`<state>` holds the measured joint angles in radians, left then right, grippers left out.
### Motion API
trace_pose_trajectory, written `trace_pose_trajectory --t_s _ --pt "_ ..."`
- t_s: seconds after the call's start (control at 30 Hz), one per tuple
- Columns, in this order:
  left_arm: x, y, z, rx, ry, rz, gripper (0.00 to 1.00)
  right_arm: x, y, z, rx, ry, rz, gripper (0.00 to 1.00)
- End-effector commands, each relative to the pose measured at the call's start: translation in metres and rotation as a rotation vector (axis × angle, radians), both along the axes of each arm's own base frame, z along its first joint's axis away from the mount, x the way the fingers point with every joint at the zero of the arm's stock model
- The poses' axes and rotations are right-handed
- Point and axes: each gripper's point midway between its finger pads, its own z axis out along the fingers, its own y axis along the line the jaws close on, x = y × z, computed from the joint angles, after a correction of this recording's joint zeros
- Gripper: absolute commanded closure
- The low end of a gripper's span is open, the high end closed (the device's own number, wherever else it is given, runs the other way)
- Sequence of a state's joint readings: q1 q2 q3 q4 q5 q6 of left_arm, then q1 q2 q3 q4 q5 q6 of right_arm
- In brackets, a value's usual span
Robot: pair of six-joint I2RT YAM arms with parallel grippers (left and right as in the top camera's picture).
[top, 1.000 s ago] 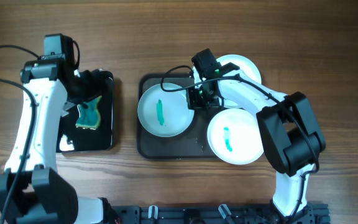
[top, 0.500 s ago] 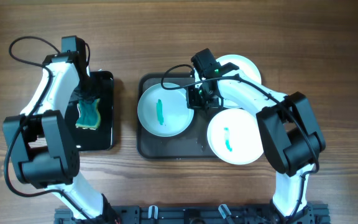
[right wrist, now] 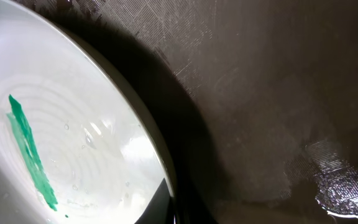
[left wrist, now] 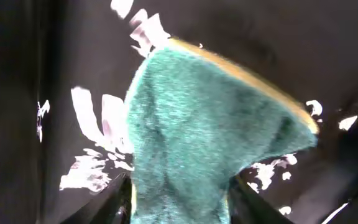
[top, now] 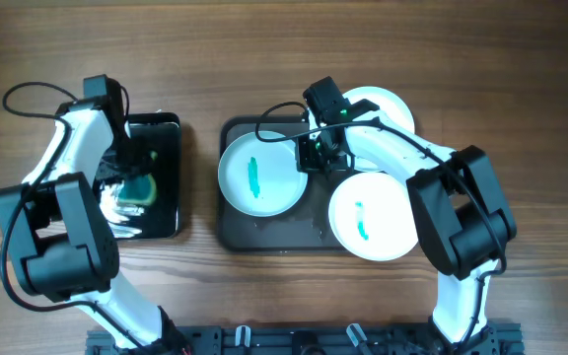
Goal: Clean dirty plates on tray and stack at the side
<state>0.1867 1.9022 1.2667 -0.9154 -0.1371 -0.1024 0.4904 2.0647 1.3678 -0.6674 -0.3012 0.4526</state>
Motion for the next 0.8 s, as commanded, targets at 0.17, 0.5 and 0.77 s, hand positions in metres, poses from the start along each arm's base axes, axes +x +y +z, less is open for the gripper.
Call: trace_pose_trajectory --t_s 0.17,0.5,0.77 --pt "-0.012 -0.003 -0.025 -0.019 0.013 0.012 0.68 0.008 -0.004 -0.009 -0.049 -0.018 -0.034 0.95" --pt "0.006 -0.006 0.019 -0.042 -0.058 0.040 0.96 0.008 0.006 -0.005 0.005 -0.015 -0.024 0.96" --pt "0.031 -0.109 0.092 -0.541 -0.236 -0.028 0.96 0.013 0.000 0.002 0.009 -0.002 -0.087 0.96"
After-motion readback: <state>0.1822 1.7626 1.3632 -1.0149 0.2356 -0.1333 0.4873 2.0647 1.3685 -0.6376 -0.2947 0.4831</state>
